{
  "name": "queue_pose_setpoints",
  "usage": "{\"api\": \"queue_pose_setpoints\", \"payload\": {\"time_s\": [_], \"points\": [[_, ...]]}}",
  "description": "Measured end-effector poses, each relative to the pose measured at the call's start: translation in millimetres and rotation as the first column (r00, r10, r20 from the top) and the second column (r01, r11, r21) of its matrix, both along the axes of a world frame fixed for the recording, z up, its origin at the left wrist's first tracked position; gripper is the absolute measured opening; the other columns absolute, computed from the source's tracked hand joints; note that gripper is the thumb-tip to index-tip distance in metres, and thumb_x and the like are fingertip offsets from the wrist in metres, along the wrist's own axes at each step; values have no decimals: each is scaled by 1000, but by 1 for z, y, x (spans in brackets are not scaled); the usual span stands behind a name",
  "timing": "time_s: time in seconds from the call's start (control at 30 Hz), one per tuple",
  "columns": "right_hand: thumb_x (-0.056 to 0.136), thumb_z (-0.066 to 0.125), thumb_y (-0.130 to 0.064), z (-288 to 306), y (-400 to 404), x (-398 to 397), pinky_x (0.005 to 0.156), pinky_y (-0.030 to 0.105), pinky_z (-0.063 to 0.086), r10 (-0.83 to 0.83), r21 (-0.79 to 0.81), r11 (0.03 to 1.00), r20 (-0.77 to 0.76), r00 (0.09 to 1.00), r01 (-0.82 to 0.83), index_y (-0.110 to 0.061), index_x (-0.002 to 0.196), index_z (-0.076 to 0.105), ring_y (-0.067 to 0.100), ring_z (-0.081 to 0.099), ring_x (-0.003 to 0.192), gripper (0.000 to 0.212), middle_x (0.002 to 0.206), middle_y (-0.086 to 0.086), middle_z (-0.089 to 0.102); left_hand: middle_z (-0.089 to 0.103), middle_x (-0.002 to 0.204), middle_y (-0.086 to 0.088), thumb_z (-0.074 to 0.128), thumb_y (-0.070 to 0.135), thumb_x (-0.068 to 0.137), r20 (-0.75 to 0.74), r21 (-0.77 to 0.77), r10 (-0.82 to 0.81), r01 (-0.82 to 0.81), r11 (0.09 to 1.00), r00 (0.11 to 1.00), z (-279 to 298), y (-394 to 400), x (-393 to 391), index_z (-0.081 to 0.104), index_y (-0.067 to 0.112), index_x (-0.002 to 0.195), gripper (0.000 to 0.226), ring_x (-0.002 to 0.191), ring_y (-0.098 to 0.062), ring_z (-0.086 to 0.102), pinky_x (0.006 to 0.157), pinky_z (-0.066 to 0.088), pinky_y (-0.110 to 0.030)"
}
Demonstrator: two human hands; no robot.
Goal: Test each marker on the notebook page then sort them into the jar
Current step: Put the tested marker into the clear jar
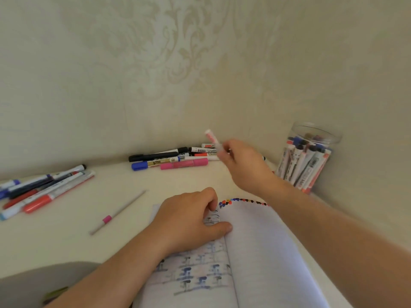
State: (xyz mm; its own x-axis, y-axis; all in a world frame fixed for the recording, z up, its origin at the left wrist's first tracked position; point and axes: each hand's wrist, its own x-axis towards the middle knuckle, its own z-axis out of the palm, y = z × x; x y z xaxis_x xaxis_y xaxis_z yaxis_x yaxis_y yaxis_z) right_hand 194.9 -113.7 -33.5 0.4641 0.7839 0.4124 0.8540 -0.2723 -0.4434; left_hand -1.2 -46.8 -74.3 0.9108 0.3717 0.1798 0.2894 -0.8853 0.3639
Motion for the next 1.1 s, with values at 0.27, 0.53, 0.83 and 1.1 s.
{"api": "queue_pose_setpoints", "payload": {"time_s": [0.27, 0.53, 0.83, 1.1], "points": [[87, 80, 0, -1, -71, -40, 46, 26, 34, 362, 241, 931, -702, 613, -274, -7, 86, 57, 18, 45, 53, 24, 64, 6, 57, 47, 107, 22, 39, 77, 90, 102, -12, -63, 64, 998, 993, -2, 1, -1, 37, 46, 124, 46, 86, -1, 52, 69, 44, -28], [82, 84, -7, -26, -68, -52, 50, 30, 33, 349, 352, 928, -697, 627, -126, 8, 79, 48, 24, 47, 54, 40, 65, 28, 60, 56, 107, 13, 26, 46, 103, 187, 49, -141, 134, 990, 972, -11, -6, -3, 49, 29, 119, 32, 93, -9, 53, 78, 50, -35], [89, 78, -7, -31, -78, -45, 55, 22, 46, 412, 344, 910, -692, 592, -230, 5, 82, 56, 15, 60, 57, 26, 69, 11, 69, 58, 78, 14, 37, 49, 106, 96, -31, -202, 206, 978, 975, -7, 1, 2, 44, 35, 106, 16, 72, -9, 56, 67, 46, -36], [81, 61, -14, -8, -87, -16, 43, 24, 31, 457, 539, 826, -813, 362, 167, -20, 76, 59, 21, 46, 49, 8, 61, 8, 51, 57, 74, 5, 60, 61, 91, 43, -153, -98, 104, 983, 994, -3, -1, 2, 37, 48, 121, 40, 67, -6, 53, 61, 42, -29]]}}
